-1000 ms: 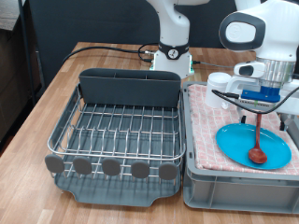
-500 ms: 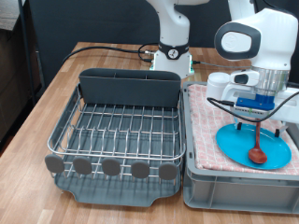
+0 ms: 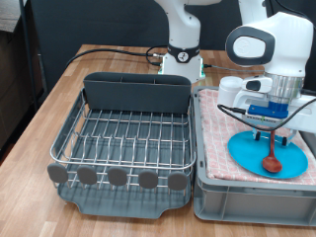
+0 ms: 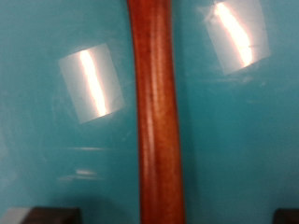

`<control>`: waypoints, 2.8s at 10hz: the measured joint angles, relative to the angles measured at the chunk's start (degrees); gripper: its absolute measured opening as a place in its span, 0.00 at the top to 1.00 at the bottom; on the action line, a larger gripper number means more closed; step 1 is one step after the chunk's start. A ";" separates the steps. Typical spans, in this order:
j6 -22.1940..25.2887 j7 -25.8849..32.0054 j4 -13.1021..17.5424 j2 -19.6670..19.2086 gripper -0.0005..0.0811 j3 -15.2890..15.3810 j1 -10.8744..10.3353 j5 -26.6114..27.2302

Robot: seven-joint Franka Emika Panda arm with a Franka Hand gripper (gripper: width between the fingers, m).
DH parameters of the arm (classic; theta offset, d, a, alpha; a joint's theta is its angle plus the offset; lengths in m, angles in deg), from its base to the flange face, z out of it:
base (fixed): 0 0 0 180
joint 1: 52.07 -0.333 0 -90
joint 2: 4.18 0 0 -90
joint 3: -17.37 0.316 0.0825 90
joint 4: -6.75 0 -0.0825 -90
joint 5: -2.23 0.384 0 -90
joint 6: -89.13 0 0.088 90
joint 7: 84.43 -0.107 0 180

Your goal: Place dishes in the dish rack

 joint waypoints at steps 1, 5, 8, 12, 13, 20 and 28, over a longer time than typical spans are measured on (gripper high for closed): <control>0.00 -0.10 0.00 -0.04 0.46 0.00 -0.01 0.00; 0.95 0.23 0.12 0.21 0.89 0.53 0.16 1.00; 5.30 6.88 0.16 4.15 0.88 4.03 2.05 9.91; 10.17 18.24 -1.02 12.53 0.88 7.14 4.32 25.96; 10.37 18.95 -2.26 14.82 0.88 7.17 4.47 30.41; 14.42 6.20 -9.43 24.82 0.88 6.45 5.72 35.19; 22.37 -14.06 -20.12 37.90 0.88 3.56 7.64 38.49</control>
